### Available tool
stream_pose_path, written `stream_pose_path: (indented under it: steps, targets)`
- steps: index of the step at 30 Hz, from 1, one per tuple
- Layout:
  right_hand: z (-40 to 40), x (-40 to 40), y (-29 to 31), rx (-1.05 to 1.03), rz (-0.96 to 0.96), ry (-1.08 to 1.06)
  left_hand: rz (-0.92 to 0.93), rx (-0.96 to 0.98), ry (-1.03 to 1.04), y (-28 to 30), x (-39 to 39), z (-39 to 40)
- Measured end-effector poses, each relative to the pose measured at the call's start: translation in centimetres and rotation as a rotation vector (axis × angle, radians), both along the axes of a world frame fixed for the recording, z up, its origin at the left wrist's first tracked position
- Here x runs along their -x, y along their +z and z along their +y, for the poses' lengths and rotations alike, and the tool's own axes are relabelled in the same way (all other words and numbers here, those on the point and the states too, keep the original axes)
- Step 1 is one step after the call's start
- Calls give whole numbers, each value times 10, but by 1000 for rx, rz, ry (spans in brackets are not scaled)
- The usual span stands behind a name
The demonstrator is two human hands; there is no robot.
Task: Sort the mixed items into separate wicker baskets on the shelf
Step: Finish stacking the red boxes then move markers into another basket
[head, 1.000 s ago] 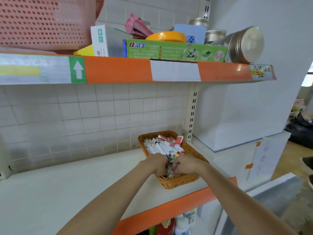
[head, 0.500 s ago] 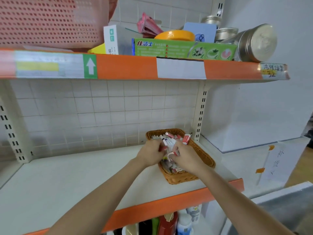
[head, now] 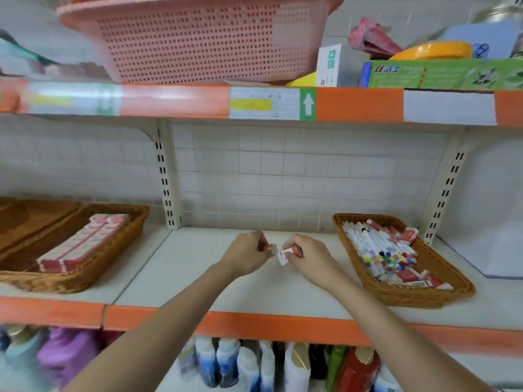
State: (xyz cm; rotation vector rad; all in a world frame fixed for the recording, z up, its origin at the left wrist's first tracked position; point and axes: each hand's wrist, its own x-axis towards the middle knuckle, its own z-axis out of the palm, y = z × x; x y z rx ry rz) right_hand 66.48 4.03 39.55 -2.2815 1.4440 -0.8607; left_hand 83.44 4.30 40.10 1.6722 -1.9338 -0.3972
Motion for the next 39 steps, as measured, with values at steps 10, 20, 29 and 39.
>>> stream_pose_path:
  steps: [10,20,29,39]
  targets:
    - [30,-175,-7,-15,5,143,31,14,137,-2,-177,50]
    - [37,-293,-3,-51,-17,243,30,57,235,3,-300,70]
    - [-11,-364,6,2,-15,290,62,30,362,12,-373,58]
    - [-58,-409,0,-27,16,222,41,-14,384,10,-424,17]
